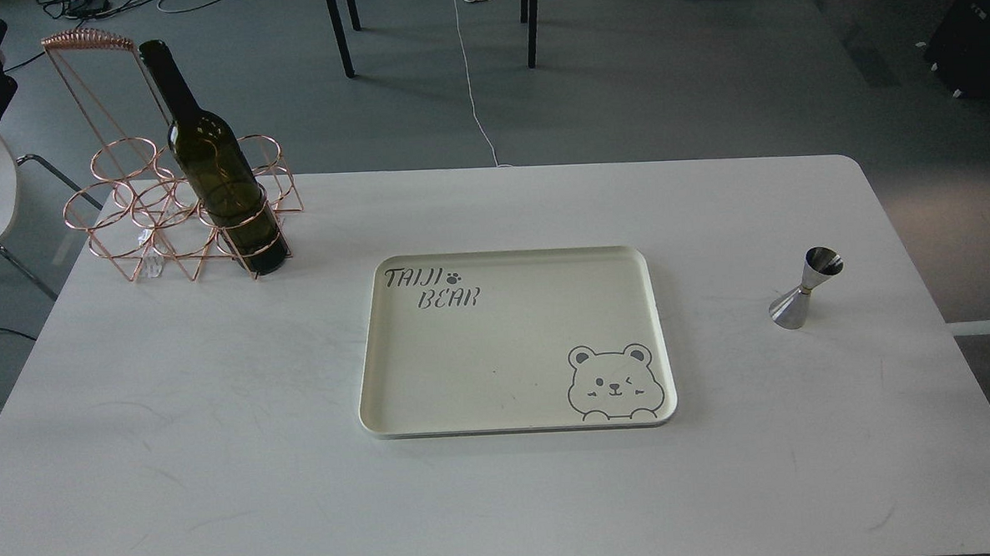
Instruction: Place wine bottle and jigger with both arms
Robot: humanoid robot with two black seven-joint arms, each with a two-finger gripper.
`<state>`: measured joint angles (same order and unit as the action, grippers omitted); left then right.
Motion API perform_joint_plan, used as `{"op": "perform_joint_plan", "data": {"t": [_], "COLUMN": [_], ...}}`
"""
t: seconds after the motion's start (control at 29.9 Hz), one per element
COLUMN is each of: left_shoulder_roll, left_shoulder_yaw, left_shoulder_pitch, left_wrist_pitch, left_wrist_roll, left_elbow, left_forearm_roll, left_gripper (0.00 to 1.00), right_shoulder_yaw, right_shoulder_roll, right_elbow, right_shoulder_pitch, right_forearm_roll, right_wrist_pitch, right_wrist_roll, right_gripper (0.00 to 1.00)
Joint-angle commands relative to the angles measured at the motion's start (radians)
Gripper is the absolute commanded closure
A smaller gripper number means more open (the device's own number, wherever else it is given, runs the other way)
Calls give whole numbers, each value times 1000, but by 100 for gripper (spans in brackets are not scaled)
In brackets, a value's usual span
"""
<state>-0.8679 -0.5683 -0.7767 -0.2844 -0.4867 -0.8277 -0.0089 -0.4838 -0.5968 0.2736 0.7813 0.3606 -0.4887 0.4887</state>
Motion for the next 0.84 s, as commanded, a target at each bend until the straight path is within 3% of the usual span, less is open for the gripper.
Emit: {"op": "perform_joint_plan", "data": {"t": [0.0, 0.13, 0.27, 0.4, 0.8], "left_shoulder_roll": [35, 69, 87, 89, 98], "left_shoulder_yaw": [-2, -2, -8, -8, -7], "left_shoulder_pitch": [31, 71, 117, 146, 174], "left_wrist_pitch": [-77, -137, -137, -139, -134], "left_wrist_roll": [-2, -2, -2, -2, -2], "left_elbow": [62, 101, 101, 101, 96], "left_forearm_roll": [-103, -186, -197, -241, -246], "left_gripper": [2, 2, 2, 2, 2], "right_shoulder_yaw": [-6, -6, -33, -68, -58], "right_shoulder_roll": [12, 37, 84, 103, 118], "right_elbow": [3, 3, 3, 3, 15], "right_shoulder_pitch": [-17, -63, -112, -145, -143], "right_forearm_roll": [5, 8, 67, 158, 146], "right_wrist_pitch": [0, 0, 0, 0, 0], "right_wrist_roll": [0, 0, 0, -51, -71], "right_gripper": [1, 1, 1, 1, 1]}}
